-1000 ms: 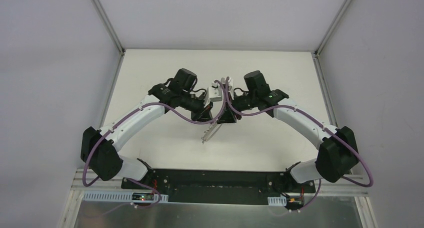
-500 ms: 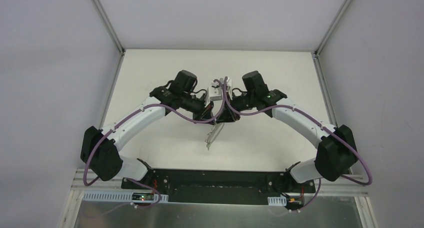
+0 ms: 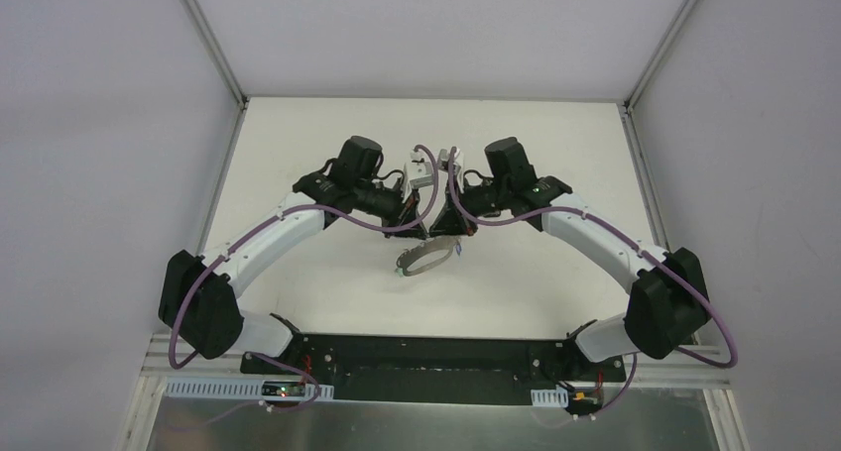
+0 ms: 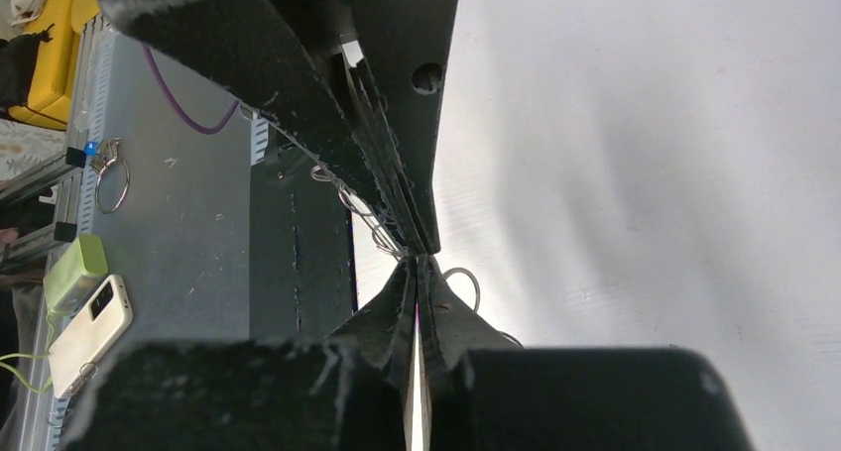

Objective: Put the keys on the keyring

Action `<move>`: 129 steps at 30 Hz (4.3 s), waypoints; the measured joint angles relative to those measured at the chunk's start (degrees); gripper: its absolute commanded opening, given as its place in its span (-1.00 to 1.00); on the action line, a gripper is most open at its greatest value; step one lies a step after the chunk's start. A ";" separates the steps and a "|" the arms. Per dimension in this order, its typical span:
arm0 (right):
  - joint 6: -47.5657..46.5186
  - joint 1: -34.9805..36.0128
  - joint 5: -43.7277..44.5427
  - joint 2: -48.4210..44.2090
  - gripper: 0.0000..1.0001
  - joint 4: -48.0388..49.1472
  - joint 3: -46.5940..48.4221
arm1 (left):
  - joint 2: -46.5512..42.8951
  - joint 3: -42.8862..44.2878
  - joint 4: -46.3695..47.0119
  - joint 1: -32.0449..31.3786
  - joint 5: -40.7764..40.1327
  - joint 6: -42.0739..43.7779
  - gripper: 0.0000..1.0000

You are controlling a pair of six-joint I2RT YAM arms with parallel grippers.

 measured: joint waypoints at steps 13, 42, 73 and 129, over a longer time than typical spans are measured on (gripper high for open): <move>-2.03 -0.72 2.78 -0.94 -1.00 -3.54 0.92 | -2.58 -0.28 -0.46 1.75 -0.15 3.91 -0.44; -8.39 -1.51 0.33 -2.58 -1.00 -7.02 -0.15 | 0.35 2.97 -16.76 1.62 -0.81 32.39 -0.47; -8.04 -2.86 -3.02 -2.82 -1.00 -5.46 -1.84 | -3.28 -6.03 -4.52 -2.54 1.51 32.28 -0.35; 4.81 -4.35 -5.73 -3.98 -0.44 7.91 -5.03 | -3.28 -6.27 17.09 -2.45 0.15 -5.01 -1.00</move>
